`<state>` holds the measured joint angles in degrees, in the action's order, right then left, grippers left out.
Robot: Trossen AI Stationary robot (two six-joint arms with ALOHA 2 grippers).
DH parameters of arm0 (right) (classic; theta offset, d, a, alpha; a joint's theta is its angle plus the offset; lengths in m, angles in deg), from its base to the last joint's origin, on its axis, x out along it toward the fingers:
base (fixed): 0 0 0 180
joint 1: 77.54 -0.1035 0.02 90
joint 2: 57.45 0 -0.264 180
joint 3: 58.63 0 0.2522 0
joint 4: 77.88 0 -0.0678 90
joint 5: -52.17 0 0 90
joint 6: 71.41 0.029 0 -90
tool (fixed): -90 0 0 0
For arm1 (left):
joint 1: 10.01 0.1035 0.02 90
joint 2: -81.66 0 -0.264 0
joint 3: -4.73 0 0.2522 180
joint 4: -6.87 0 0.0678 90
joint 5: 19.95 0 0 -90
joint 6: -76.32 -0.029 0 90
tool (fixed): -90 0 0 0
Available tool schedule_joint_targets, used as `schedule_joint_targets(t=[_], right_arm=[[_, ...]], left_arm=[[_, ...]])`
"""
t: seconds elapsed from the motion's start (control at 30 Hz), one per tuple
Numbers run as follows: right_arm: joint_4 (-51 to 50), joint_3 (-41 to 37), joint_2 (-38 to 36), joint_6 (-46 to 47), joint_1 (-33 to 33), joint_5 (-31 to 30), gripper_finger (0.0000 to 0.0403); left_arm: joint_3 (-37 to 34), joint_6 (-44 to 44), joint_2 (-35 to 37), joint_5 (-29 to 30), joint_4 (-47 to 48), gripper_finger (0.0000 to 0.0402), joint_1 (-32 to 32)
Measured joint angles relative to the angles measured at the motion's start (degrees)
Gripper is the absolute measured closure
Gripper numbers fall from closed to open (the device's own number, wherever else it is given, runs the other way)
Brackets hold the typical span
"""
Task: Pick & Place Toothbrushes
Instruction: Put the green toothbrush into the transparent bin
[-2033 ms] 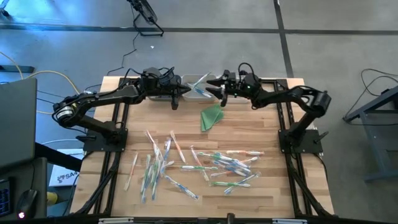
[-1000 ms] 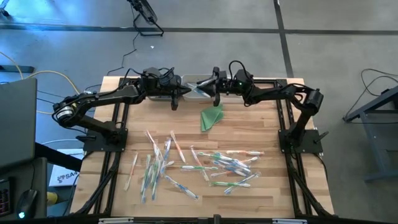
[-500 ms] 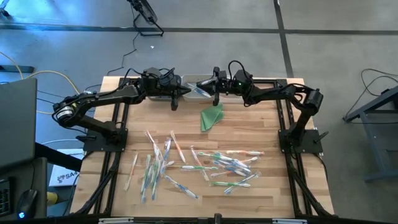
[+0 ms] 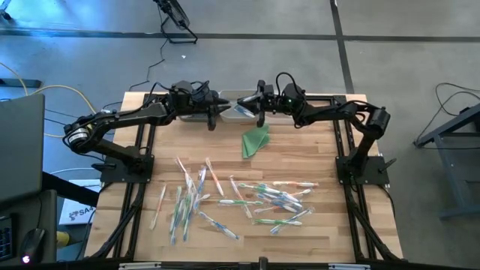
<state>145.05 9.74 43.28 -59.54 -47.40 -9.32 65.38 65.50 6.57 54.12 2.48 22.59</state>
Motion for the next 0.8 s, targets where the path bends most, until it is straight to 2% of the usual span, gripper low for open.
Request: schedule_joint_targets(t=[0.23, 0.53, 0.8], right_arm=[[-0.38, 0.00, 0.00, 0.97, 0.38, 0.19, 0.0384], [-1.28, 0.00, 0.00, 0.54, 0.61, 0.34, 0.0384], [-6.32, 0.00, 0.00, 1.29, 2.32, 0.44, 0.0384]], left_arm=[[0.00, 0.12, 0.00, 0.06, 0.29, 0.0279, 0.01], [0.00, 1.00, 0.00, 0.05, -0.36, 0.0277, 0.01], [-0.08, 0.06, 0.00, 0.50, 2.37, 0.0277, 0.82]])
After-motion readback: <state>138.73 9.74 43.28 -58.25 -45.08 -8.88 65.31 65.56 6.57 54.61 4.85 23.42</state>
